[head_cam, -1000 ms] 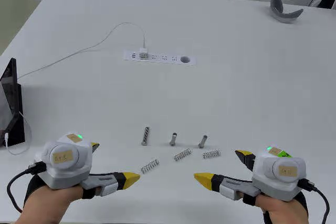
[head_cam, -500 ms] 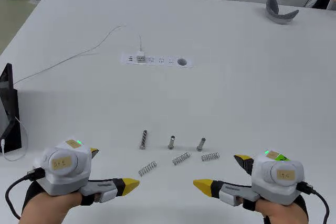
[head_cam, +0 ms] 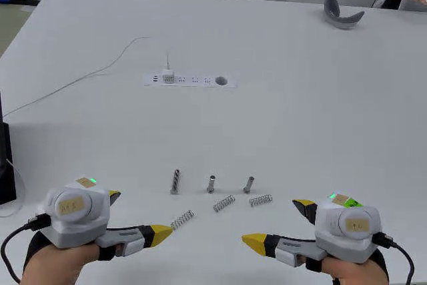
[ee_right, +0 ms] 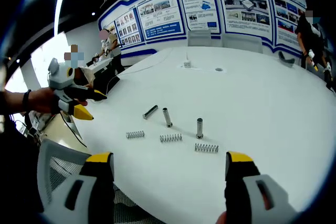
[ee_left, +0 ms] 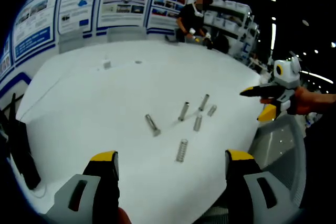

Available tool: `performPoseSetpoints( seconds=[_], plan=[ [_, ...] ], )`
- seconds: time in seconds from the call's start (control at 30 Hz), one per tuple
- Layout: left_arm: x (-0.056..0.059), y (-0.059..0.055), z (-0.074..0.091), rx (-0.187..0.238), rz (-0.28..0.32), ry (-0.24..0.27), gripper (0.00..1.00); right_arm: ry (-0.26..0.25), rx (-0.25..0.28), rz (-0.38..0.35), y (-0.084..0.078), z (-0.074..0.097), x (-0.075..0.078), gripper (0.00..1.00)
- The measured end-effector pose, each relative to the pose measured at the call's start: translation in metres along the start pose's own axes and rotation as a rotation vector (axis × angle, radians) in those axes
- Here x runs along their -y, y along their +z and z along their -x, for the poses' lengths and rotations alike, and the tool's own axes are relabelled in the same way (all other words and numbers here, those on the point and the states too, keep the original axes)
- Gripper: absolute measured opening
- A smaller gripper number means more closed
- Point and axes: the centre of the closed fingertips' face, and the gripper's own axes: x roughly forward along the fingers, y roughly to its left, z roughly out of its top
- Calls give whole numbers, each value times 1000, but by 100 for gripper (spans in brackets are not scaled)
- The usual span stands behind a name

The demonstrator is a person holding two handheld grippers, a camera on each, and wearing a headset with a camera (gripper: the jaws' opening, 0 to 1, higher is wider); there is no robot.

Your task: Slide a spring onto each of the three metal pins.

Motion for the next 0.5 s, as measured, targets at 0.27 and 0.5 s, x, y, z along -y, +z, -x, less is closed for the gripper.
performPoseSetpoints(
  seconds=[0.27,0.5],
  plan=[
    [-3,4,-5,-3,-1,-9,84,-14,4,-18,-4,5,3,89],
    [-6,9,-12,-6,-11,-16,84,-18,5,-26,-4,8,4,89]
  ],
)
